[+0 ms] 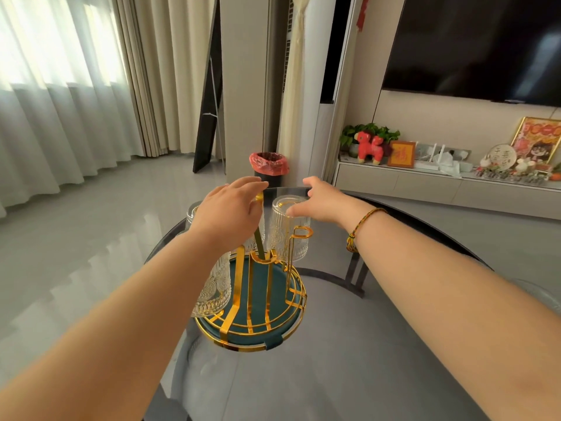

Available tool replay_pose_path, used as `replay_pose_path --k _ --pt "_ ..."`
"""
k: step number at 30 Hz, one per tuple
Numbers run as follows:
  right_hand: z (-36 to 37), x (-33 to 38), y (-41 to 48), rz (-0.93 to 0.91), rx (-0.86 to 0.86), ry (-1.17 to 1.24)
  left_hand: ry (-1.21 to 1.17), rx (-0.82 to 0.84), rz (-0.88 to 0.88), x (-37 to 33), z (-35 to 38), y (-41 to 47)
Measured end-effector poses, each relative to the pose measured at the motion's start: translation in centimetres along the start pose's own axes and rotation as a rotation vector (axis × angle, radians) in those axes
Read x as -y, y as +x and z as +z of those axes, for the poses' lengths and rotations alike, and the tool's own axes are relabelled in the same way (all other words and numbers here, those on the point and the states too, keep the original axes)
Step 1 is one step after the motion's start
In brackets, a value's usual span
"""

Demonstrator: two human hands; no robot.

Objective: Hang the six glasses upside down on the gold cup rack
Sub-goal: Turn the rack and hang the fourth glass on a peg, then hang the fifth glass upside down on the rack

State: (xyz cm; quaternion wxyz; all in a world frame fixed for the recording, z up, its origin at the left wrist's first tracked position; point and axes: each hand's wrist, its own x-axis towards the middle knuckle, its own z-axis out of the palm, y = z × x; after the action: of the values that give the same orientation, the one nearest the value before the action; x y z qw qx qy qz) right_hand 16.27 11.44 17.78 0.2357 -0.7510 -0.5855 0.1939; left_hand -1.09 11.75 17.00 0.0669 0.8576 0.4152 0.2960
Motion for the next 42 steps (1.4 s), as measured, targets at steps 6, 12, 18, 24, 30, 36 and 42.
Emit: replay_pose_path --k 6,12,18,24,30,36,42 --pt "-1.6 -2.6 -5.4 0.009 -0.285 0.311 0.079 0.034 -0.017 -0.9 -0.5 -0.7" --pt "-0.8 -9.6 -11.7 0.091 -0.563 0.544 -0.057 -0.219 0.15 -2.8 0.9 -6.2" --pt "2.4 -16.7 -15.2 0.276 -0.804 0.596 -0.099 -0.149 0.311 -5.8 4.9 -10.3" --pt "3.9 -20.7 -15.7 0.41 -0.759 0.525 -0.128 0.025 0.197 -6.2 11.5 -13.3" --pt "3.4 -23.0 -13.5 0.486 -0.648 0.486 -0.022 0.249 0.016 -4.2 15.0 -13.3" --pt "2.9 -24.4 -10.4 0.488 -0.718 0.54 0.055 0.335 0.044 -3.9 15.8 -13.0" --pt "2.4 -25.3 -7.7 0.442 -0.796 0.636 0.069 0.32 0.085 -3.5 16.2 -12.9"
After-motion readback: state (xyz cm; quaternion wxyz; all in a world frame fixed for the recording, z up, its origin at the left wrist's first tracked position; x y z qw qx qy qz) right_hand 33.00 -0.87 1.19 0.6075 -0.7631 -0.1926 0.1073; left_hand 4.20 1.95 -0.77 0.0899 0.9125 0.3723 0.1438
